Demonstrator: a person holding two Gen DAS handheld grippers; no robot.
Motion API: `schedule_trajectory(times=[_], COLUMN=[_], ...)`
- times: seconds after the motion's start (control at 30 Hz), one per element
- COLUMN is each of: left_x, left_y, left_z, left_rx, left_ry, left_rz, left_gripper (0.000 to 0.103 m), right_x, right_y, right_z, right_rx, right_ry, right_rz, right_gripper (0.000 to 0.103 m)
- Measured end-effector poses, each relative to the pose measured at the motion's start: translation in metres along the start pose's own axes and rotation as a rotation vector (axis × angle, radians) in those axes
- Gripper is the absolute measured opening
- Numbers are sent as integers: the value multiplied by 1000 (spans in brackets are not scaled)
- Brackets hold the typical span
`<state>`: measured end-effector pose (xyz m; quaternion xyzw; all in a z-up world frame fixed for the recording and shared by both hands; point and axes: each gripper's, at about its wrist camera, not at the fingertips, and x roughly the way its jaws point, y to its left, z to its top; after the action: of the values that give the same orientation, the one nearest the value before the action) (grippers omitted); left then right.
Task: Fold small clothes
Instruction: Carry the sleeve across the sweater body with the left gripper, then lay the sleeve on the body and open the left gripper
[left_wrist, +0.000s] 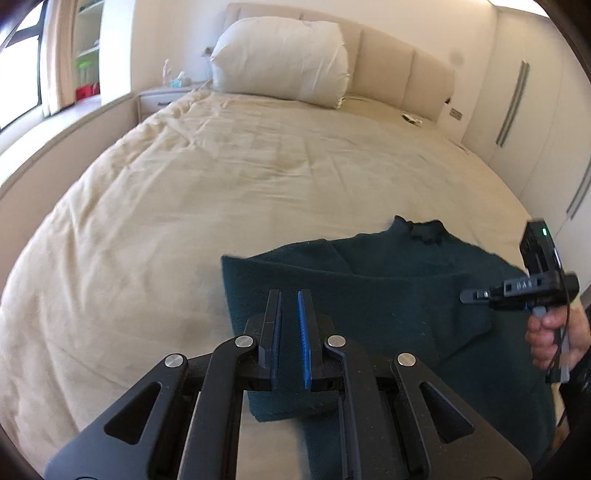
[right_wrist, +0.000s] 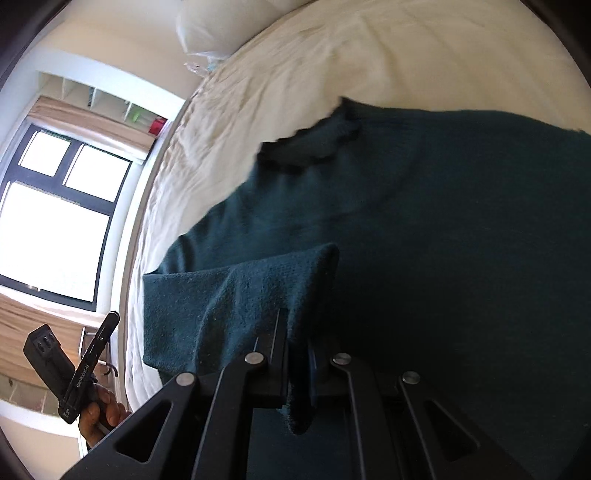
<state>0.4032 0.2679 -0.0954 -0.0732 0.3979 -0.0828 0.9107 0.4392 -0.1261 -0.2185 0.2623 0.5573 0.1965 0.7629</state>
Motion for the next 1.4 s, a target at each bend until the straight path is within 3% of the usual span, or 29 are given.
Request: schedule_trajectory(times=[0.1, 0.23, 0.33, 0.53, 0.87, 1.13, 1.17, 1.33, 1.4], left_x=[26, 48, 36, 25, 40, 90, 93, 102, 102], left_y=[1, -1, -7, -14, -48, -74, -75, -81, -86], left_z=[5, -5, -19, -14, -4, -27, -30, -42, -44], left_rx=[-65, -72, -81, -74, 9, 139, 143, 193, 225], left_ry=[14, 23, 12, -11, 9, 135, 143, 155, 153], left_rz=[-7, 13, 17, 15, -3, 59, 65, 99, 118], left_gripper=[8, 8, 8, 8, 8, 8, 8, 8, 8], right_x=[-8, -15, -18, -26, -46, -62, -63, -69, -67], right_y=[-9, -19, -24, -27, -41, -60, -61, -55, -48], right_z=[0, 8, 13, 12, 15, 13, 13, 2, -5], right_rx=[13, 31, 23, 23, 8, 27, 28, 32, 15], right_ry=[-7, -23, -22, -26, -44, -59, -62, -68, -57], right_rz=[-13, -26, -55, -94, -166, -175, -177, -119, -111], right_gripper=[8, 8, 8, 8, 8, 9, 10, 45, 45])
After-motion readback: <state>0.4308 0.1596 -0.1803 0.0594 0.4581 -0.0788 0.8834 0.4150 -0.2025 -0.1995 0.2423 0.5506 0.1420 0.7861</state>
